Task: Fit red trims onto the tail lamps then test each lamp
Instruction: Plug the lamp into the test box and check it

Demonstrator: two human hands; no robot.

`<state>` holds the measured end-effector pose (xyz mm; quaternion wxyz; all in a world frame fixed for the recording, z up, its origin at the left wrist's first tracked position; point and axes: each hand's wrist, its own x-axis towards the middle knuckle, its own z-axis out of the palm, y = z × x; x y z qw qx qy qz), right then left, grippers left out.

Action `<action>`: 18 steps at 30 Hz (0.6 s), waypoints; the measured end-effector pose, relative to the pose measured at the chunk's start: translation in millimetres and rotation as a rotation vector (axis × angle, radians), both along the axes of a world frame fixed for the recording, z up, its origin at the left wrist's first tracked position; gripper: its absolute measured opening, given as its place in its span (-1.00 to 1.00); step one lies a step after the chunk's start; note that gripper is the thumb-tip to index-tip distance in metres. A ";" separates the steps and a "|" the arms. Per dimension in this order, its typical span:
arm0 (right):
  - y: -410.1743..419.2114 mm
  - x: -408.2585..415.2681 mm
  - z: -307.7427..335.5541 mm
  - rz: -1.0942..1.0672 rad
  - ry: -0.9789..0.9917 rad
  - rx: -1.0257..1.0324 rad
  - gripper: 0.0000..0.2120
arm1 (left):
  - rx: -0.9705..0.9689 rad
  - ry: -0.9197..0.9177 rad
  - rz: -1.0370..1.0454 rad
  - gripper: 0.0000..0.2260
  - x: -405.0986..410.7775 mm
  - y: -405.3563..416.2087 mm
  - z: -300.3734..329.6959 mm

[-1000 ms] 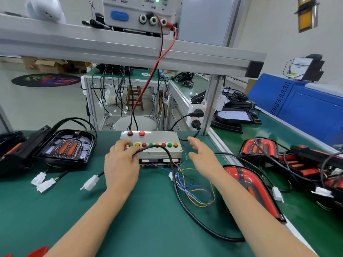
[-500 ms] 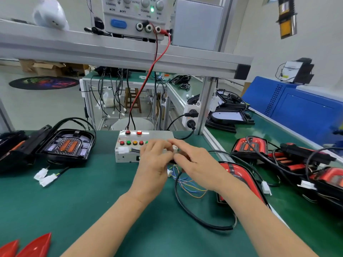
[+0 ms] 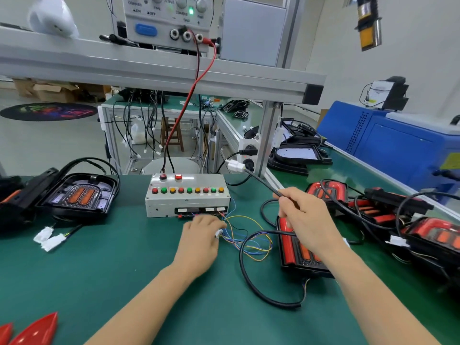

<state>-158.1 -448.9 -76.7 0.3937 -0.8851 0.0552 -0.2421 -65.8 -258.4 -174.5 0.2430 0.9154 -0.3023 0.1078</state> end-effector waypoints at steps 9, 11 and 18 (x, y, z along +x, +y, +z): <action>-10.5 -4.1 -8.2 -0.042 -0.008 -0.070 -0.70 | 0.151 -0.050 -0.037 -0.83 7.7 7.7 -3.7; -12.3 -5.8 -10.2 -0.065 -0.014 -0.103 -0.73 | 0.081 -0.029 -0.033 -0.85 8.5 25.0 -2.4; -5.4 -1.3 -15.2 -0.101 -0.062 -0.162 -0.75 | -0.113 0.045 0.236 -0.85 16.5 89.1 17.2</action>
